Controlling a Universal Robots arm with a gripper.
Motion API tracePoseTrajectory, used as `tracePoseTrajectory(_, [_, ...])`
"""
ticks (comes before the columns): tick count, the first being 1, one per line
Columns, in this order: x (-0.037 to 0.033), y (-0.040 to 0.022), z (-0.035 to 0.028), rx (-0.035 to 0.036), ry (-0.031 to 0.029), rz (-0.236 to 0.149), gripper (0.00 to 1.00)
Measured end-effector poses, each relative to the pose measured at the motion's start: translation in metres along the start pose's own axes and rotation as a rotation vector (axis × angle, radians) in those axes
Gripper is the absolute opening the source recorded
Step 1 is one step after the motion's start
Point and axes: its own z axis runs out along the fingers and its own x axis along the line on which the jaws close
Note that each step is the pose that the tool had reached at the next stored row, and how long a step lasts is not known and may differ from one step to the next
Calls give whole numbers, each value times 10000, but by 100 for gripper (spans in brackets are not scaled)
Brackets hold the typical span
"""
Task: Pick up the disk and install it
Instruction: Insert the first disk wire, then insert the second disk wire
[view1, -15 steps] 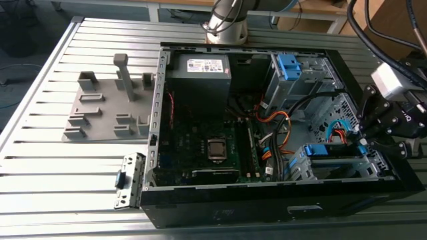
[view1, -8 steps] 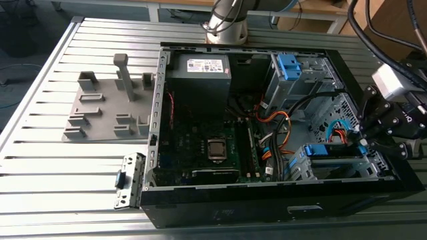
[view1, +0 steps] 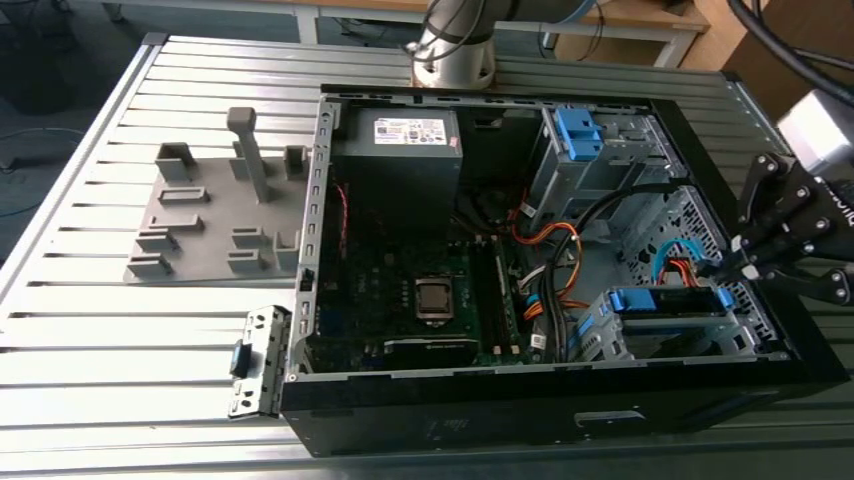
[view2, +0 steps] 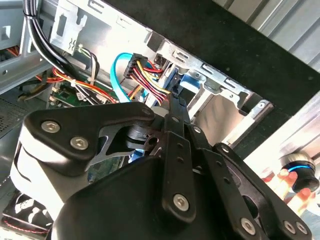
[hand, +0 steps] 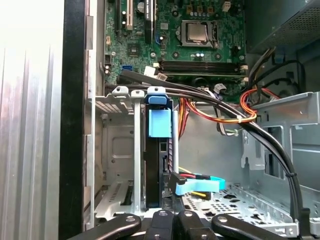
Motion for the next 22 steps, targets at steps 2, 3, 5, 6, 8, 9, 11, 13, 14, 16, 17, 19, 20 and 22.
tracePoseTrajectory(2, [-2,-21,-24,-18,3,1,11])
tracePoseTrajectory(3, [-3,-31,-36,-27,3,2,11])
tracePoseTrajectory(5, [-5,-47,-54,-50,3,4,11])
tracePoseTrajectory(6, [-5,-52,-56,-59,2,5,11])
tracePoseTrajectory(8, [-5,-53,-56,-64,2,6,11])
tracePoseTrajectory(9, [-5,-53,-56,-64,1,7,11])
tracePoseTrajectory(11, [-5,-53,-56,-65,3,5,11])
tracePoseTrajectory(13, [-5,-54,-56,-66,2,6,11])
tracePoseTrajectory(14, [-5,-54,-56,-66,2,6,11])
tracePoseTrajectory(16, [-5,-54,-56,-66,2,6,11])
tracePoseTrajectory(17, [-5,-54,-56,-66,1,5,11])
tracePoseTrajectory(19, [-5,-54,-56,-67,2,6,11])
tracePoseTrajectory(20, [-5,-54,-56,-67,2,5,17])
tracePoseTrajectory(22, [-5,-54,-56,-67,2,6,23])
